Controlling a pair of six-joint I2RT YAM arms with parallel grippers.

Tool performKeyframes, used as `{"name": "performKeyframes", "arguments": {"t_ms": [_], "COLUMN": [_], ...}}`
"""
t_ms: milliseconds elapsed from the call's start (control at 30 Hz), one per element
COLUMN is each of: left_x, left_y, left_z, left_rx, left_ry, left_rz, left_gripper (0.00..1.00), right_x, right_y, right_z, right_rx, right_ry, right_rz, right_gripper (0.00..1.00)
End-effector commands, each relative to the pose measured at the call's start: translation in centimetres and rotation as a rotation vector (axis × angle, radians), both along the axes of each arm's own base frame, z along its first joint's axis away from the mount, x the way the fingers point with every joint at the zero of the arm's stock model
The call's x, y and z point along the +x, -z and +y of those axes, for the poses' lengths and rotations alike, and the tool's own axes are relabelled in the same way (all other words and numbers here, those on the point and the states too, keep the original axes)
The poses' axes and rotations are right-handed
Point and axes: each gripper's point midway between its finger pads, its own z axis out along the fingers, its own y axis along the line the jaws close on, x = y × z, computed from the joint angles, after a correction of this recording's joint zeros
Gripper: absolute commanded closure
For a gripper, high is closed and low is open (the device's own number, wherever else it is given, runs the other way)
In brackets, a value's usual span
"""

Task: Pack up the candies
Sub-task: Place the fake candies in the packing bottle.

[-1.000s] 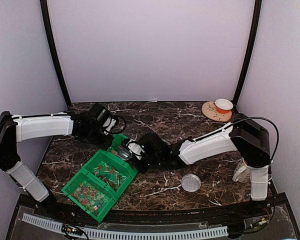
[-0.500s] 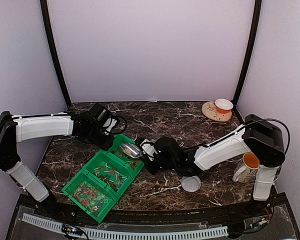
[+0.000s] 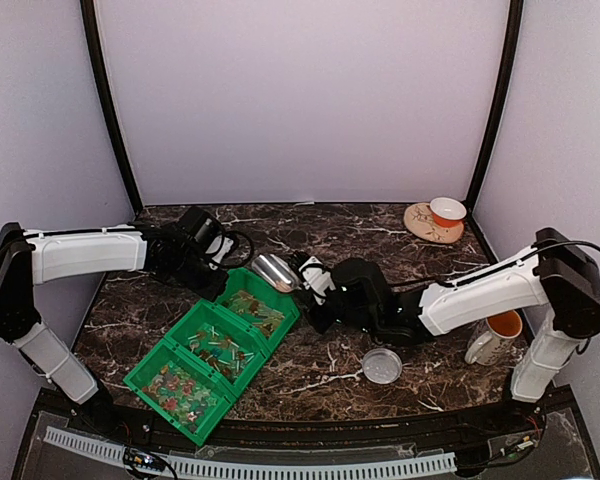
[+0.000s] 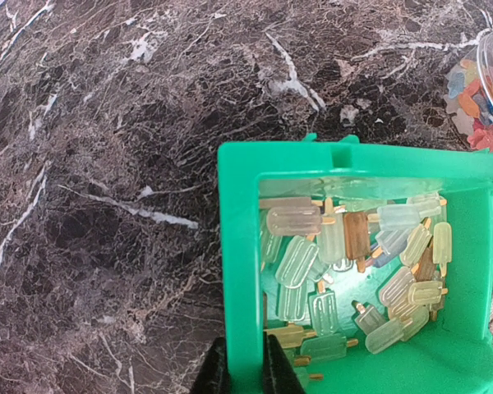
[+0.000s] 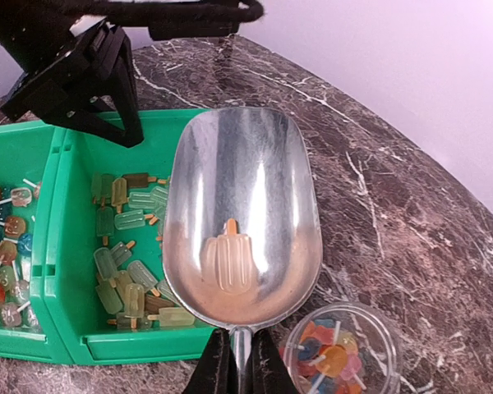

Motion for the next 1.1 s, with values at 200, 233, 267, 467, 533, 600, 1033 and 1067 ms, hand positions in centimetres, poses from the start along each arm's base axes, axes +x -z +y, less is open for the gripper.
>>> {"name": "performKeyframes", "arguments": {"t_ms": [200, 233, 267, 467, 533, 600, 1033, 1067], "left_x": [1.2, 1.2, 1.2, 1.2, 1.2, 1.2, 1.2, 1.2], "left_y": [-2.8, -2.8, -2.8, -2.6, -2.6, -2.6, -2.7, -2.7], "left_z": [-0.5, -0.5, -0.5, -0.4, -0.4, -0.4, -0.4, -0.4], "left_rx": [-0.040, -0.040, -0.039, -0.034, -0.032, -0.030, -0.033, -0.033], "left_ry": [-0.007, -0.007, -0.006, -0.009, -0.009, -0.010, -0.011, -0.012], "left_rz": [-0.073, -0.072, -0.071, -0.070, -0.070, -0.071, -0.067, -0.070], "left_gripper": [1.00, 1.00, 1.00, 1.00, 1.00, 1.00, 1.00, 1.00], "right_x": [-0.2, -0.4, -0.5, -0.8, -0.6, -0.7, -2.2, -2.2], "right_y": [-3.0, -3.0, -3.0, -3.0, -3.1, -3.1, -2.5, -2.7], "right_z": [-5.5, -5.8, -6.2, -8.5, -9.6, -10.7, -14.9, -14.7], "right_rx": [-0.122, -0.136, -0.150, -0.267, -0.313, -0.357, -0.648, -0.658], "right_ry": [0.095, 0.097, 0.096, 0.135, 0.173, 0.205, 0.257, 0.252], "right_rz": [-0.035, -0.032, -0.027, -0.002, 0.006, 0.025, 0.149, 0.151], "right_gripper": [1.00, 1.00, 1.00, 1.00, 1.00, 1.00, 1.00, 1.00]}}
